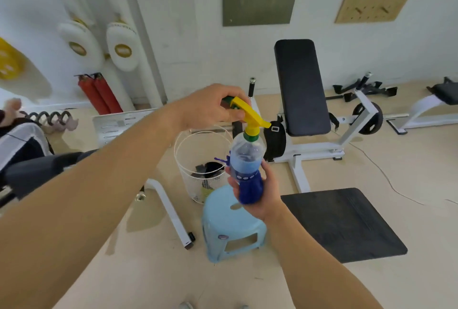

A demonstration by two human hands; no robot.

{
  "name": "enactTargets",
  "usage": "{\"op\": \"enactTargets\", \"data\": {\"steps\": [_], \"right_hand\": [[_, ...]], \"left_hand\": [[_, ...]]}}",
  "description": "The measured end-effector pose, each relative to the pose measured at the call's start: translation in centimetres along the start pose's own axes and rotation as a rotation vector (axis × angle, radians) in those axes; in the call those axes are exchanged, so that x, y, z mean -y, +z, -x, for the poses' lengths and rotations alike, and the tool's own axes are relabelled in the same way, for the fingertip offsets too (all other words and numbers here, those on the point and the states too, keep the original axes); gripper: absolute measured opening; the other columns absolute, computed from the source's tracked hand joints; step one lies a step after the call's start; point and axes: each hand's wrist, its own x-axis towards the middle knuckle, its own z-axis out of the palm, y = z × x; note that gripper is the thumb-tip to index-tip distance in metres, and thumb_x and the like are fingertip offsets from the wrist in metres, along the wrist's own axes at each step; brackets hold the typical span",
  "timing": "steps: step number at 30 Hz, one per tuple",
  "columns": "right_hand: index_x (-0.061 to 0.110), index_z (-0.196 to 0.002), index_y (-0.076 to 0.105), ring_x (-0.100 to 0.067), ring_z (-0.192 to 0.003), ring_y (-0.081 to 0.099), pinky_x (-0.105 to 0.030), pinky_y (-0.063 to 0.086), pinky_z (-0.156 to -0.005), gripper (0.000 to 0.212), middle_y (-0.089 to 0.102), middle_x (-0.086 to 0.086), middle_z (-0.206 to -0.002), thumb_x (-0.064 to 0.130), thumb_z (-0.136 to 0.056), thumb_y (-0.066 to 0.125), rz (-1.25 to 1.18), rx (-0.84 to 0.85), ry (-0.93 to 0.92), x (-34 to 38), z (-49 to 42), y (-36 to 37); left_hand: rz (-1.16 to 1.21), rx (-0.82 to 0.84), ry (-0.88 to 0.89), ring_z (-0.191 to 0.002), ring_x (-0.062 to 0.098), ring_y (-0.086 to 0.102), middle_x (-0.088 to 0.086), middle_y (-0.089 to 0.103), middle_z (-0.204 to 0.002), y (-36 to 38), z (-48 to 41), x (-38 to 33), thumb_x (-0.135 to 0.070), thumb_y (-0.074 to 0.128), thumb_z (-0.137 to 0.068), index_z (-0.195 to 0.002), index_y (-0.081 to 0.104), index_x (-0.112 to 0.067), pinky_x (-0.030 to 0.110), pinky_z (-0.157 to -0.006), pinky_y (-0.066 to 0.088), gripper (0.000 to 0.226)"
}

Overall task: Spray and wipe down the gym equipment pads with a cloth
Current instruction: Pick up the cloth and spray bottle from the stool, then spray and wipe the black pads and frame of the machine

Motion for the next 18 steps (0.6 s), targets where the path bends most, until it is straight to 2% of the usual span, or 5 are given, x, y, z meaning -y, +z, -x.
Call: {"op": "enactTargets", "data": {"steps": [3,8,13,15,18], "right_hand": [[0.002,-0.132,0.061,-0.022,-0.072,0.067,-0.029,0.059,-0.057,0.066,0.063,-0.02,-0.127,0.052,-0.089,0.063,-0.047,0.146,0.013,0.2,0.8,3.4],[-0.001,-0.142,0.049,-0.029,-0.088,0.066,-0.037,0.058,-0.071,0.074,0.061,-0.02,-0.119,0.047,-0.088,0.067,-0.005,0.247,-0.043,1.1,0.8,7.7],[0.011,-0.143,0.049,-0.036,-0.1,0.071,-0.041,0.059,-0.076,0.07,0.07,-0.019,-0.118,0.04,-0.081,0.067,0.164,0.226,-0.126,1.2,1.6,10.8],[0.016,-0.143,0.048,-0.035,-0.104,0.07,-0.046,0.059,-0.078,0.088,0.068,-0.018,-0.124,0.036,-0.067,0.086,0.218,0.278,-0.155,1.0,2.0,11.4],[0.02,-0.141,0.05,-0.029,-0.104,0.069,-0.047,0.058,-0.079,0.107,0.067,-0.013,-0.126,0.032,-0.047,0.099,0.336,0.307,-0.197,0.7,2.3,11.8]], "left_hand": [[0.087,-0.132,0.003,-0.087,0.004,0.062,0.001,0.064,-0.098,-3.0,1.5,-1.3,-0.007,0.069,-0.099,-0.112,0.067,-0.02,0.016,-0.083,0.053,0.019],[0.462,-0.718,-0.197,-0.109,0.019,0.065,0.003,0.057,-0.134,-3.2,2.0,0.0,-0.029,0.071,-0.1,-0.143,0.045,-0.027,0.032,-0.088,0.054,0.05],[0.988,-0.82,-0.511,-0.094,0.023,0.067,0.001,0.072,-0.101,-0.1,1.9,1.3,-0.053,0.066,-0.095,-0.096,0.07,-0.023,0.035,-0.075,0.055,0.031],[1.091,-0.853,-0.526,-0.09,0.026,0.069,0.0,0.075,-0.089,0.5,2.2,1.3,-0.053,0.066,-0.089,-0.076,0.071,-0.024,0.041,-0.085,0.058,0.032],[1.165,-0.828,-0.513,-0.074,0.027,0.071,0.002,0.076,-0.074,-0.1,2.2,0.5,-0.049,0.058,-0.095,-0.074,0.067,-0.021,0.043,-0.087,0.059,0.037]]}}
